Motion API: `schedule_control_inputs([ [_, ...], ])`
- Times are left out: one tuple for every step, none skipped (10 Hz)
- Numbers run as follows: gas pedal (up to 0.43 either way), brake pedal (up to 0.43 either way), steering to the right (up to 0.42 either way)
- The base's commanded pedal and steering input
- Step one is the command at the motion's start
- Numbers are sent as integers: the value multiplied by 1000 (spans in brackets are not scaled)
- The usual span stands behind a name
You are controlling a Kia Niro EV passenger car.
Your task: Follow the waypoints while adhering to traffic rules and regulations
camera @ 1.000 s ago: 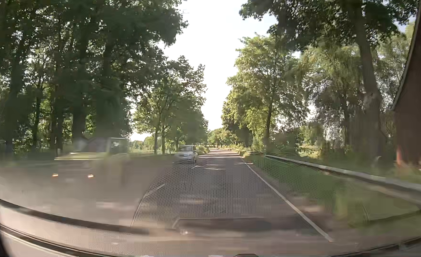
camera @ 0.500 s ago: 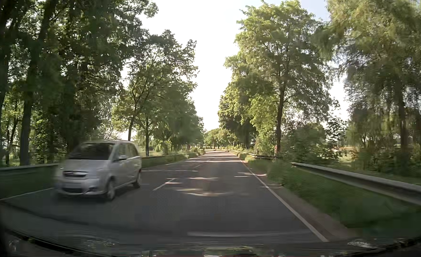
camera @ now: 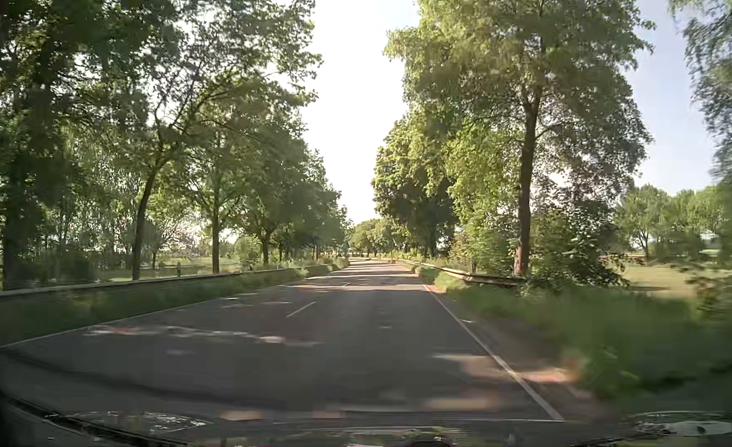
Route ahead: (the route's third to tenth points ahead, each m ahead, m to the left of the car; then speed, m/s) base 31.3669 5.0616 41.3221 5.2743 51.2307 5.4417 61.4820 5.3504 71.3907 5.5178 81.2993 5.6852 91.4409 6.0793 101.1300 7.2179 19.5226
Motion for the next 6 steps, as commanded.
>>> schedule_control_inputs([
  [157,0,4],
  [157,0,4],
  [169,0,3],
  [169,0,0],
  [169,0,-1],
  [177,0,-1],
])
